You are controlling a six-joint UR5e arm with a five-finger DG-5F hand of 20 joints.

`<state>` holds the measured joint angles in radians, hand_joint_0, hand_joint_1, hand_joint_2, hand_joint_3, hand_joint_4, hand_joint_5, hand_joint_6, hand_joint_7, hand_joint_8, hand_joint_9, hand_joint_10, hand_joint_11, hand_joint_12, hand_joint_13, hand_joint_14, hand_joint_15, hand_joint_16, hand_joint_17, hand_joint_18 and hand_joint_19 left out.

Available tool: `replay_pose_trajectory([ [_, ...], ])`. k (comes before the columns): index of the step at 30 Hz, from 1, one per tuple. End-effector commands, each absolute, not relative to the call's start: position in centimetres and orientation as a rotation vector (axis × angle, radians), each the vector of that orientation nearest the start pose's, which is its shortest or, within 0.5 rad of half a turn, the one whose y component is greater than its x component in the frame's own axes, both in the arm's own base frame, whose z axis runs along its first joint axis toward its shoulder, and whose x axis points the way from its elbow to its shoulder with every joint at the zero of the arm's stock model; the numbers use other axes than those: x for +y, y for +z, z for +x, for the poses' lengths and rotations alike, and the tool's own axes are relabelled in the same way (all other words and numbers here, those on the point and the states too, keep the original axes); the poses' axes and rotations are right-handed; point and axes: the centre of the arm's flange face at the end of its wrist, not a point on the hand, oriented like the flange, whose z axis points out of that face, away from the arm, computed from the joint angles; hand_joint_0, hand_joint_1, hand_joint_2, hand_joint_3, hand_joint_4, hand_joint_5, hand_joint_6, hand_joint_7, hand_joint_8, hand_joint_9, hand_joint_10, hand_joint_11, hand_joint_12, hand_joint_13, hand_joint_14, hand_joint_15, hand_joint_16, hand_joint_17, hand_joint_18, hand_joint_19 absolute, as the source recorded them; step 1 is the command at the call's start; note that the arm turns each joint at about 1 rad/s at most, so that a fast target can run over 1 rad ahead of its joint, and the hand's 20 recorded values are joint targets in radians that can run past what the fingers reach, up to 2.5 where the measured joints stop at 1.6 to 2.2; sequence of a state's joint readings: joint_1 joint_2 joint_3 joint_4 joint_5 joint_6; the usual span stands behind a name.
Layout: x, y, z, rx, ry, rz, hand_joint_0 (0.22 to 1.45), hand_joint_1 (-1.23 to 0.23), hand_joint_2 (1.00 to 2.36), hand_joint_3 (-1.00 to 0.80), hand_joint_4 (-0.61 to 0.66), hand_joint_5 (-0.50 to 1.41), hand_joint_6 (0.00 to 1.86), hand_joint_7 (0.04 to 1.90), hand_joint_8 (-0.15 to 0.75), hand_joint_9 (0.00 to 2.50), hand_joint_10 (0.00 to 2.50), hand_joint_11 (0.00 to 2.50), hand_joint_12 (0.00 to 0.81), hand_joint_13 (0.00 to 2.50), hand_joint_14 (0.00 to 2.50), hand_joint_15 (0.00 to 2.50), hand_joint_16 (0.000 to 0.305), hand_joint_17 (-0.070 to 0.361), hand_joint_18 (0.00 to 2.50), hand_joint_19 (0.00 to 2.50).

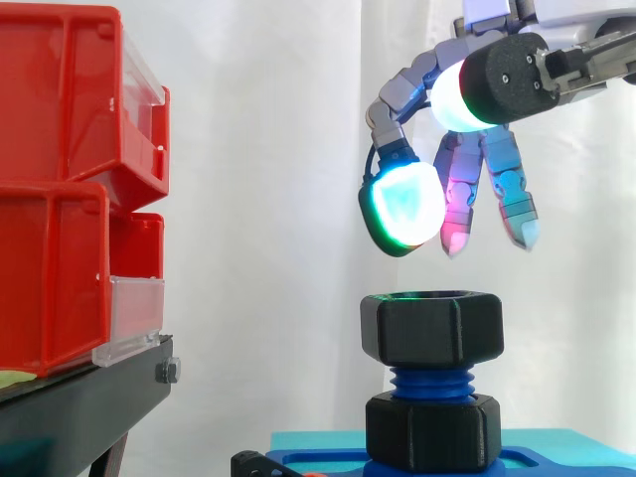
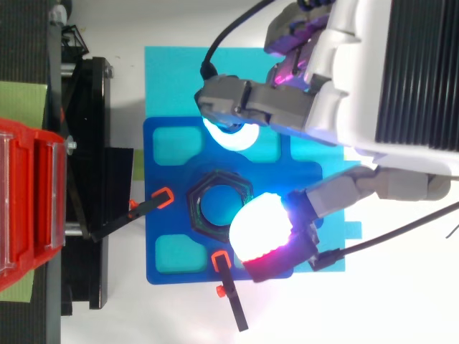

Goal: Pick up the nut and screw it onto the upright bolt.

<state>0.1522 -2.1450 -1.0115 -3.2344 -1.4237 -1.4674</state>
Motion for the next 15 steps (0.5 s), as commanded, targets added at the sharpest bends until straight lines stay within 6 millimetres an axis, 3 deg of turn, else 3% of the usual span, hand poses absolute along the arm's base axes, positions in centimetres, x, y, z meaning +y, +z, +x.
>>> replay_pose_trajectory([
  [1, -3.2, 39.4, 72.9, 1.649, 0.079, 0.069, 0.53, -0.29, 1.00, -0.50, 0.24, -0.01, 0.50, 1.00, 0.219, 1.57, 0.00, 0.09, 0.133, 1.16, 0.00, 0.03, 0.018, 0.041, 0.89, 0.24],
  [12, -1.5, 36.7, 73.6, 1.563, 0.085, 0.085, 0.52, -0.27, 1.00, -0.50, 0.21, -0.06, 0.50, 0.75, 0.208, 1.31, 0.00, 0.00, 0.147, 0.99, 0.00, 0.00, 0.021, 0.048, 0.76, 0.20],
  [15, -1.1, 35.8, 73.9, 1.564, 0.085, 0.087, 0.51, -0.26, 1.00, -0.50, 0.20, -0.08, 0.50, 0.72, 0.209, 1.12, 0.00, 0.00, 0.179, 0.85, 0.00, 0.00, 0.022, 0.049, 0.57, 0.11],
])
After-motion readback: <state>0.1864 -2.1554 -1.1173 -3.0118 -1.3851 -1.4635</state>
